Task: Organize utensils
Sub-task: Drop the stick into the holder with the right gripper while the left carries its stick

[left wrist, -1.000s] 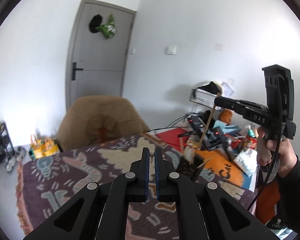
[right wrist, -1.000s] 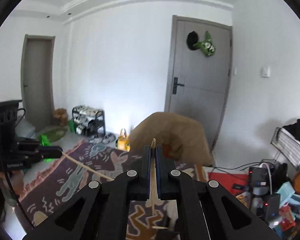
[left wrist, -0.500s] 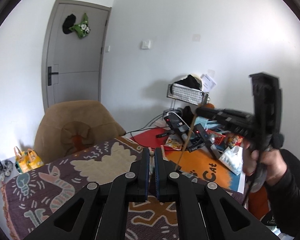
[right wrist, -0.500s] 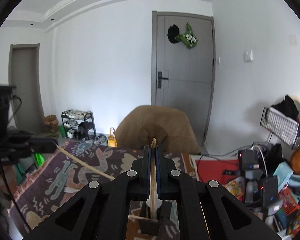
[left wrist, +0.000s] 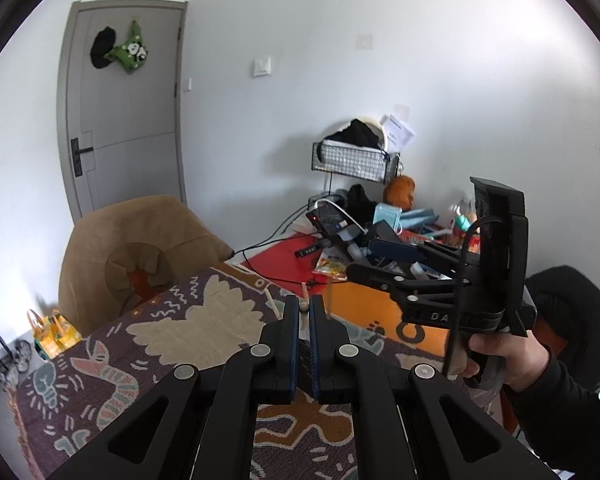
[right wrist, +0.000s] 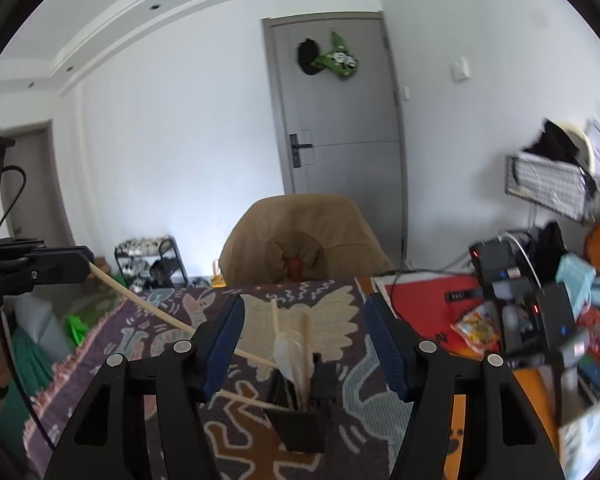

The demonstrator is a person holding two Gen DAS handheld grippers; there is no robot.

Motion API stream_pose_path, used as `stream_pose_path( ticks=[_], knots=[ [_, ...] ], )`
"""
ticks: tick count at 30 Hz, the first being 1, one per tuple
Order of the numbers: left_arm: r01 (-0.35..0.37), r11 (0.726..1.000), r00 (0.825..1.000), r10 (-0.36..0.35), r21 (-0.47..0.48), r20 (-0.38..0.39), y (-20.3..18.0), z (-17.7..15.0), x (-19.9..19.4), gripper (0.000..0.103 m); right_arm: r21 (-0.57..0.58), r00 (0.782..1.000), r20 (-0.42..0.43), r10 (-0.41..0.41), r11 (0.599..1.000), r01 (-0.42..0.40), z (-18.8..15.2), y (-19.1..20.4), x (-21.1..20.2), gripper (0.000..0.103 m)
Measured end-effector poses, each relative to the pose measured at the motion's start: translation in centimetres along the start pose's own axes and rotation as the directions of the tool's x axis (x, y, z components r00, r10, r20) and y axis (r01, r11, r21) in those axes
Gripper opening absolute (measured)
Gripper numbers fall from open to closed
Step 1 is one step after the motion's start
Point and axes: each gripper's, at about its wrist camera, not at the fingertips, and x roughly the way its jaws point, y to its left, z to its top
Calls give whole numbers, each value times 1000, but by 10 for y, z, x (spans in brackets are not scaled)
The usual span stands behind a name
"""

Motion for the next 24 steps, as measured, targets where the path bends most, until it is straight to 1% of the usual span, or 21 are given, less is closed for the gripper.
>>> stream_pose_path(
  ticks=[4,7,10,12,16,19,21,24],
  knots=[
    [-6,999,999,8,47,-49,-11,7,7,5,110,1000,5,-18,994,18,-20,-21,-11,62],
    [-8,997,996,15,80,-85,-18,12,15,5,175,1000,-12,-12,984,14,-41,-31,-12,63],
    [-13,995,991,27,103,-134,-24,16,27,5,221,999,-33,-13,975,19,-57,-37,-11,63],
    [-24,994,984,43,108,-175,-25,19,36,5,248,999,-41,-3,969,13,-65,-40,-10,63],
    [-44,996,974,61,83,-219,-22,23,48,5,279,999,-52,9,960,6,-77,-42,-10,63],
    [-59,997,969,70,55,-237,-19,26,57,5,301,998,-53,16,953,1,-83,-43,-12,63],
    [-69,997,970,73,27,-232,-16,27,62,5,314,998,-54,20,949,-2,-86,-45,-12,63],
    [-61,998,970,53,-27,-236,-9,24,71,5,318,998,-58,21,948,-1,-89,-45,-13,63]
  ],
)
